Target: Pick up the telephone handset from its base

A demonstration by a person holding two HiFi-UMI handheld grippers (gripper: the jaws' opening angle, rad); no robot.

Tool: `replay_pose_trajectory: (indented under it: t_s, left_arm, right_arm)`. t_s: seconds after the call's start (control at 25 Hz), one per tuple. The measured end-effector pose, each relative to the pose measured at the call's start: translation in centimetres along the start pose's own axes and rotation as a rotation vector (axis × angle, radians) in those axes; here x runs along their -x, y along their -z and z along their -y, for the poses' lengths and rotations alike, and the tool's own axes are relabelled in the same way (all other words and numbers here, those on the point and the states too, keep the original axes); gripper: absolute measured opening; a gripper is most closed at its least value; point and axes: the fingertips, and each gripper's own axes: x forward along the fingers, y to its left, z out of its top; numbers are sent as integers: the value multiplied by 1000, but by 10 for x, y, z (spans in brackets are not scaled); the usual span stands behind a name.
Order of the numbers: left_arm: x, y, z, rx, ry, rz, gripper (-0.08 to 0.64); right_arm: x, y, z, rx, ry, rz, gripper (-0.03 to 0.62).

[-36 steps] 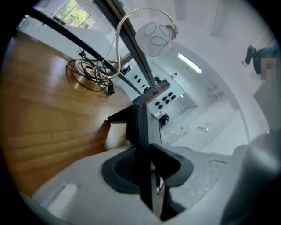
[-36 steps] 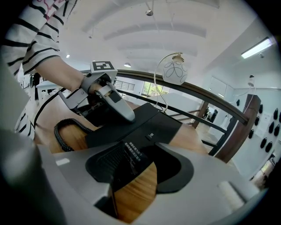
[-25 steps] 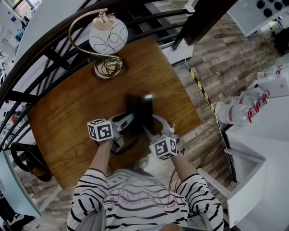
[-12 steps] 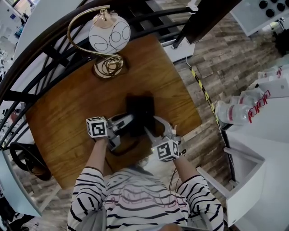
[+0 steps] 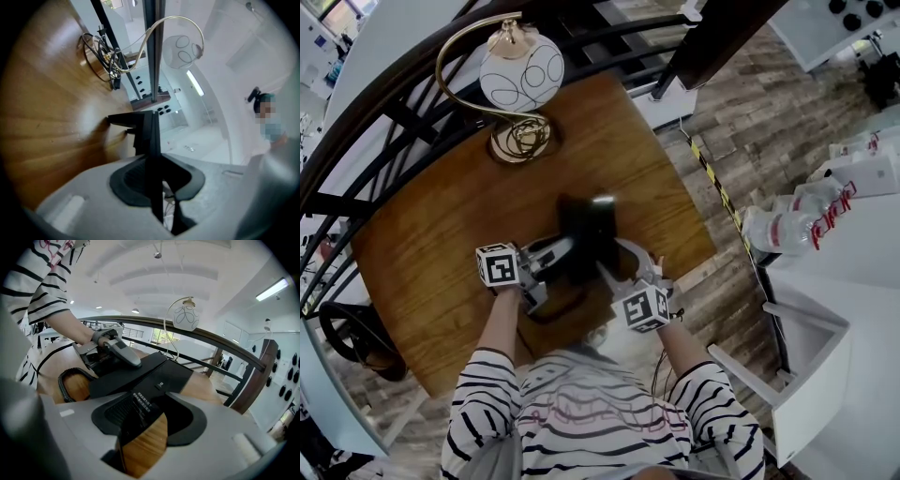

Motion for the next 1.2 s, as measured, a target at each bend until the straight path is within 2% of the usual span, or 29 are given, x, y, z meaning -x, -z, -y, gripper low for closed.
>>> replay_pose_trajectory:
  t_s: [0.08,0.12,0.44,0.6,0.84,1.2]
  left_arm:
    - [3,-3,13,38,82,22,72]
    - [5,-5,17,46,98,37,72]
    - [32,-8,27,-9,29,67,74]
    - [49,-7,44,-41,10,96,74]
    - [72,1,76,-90,-11,161,74]
    - [93,46,134,-170,-36,224,74]
  right_arm:
    - [0,0,0,1,1,-2,209]
    - [1,0,1,0,3,-2,209]
    - [3,0,0,-15,17,-8,209]
    - [11,0,-2,-64,36,-10,212]
    - [45,-18,-6,-133,92,55,198]
    - [127,-54,-28,-258,179,198,61]
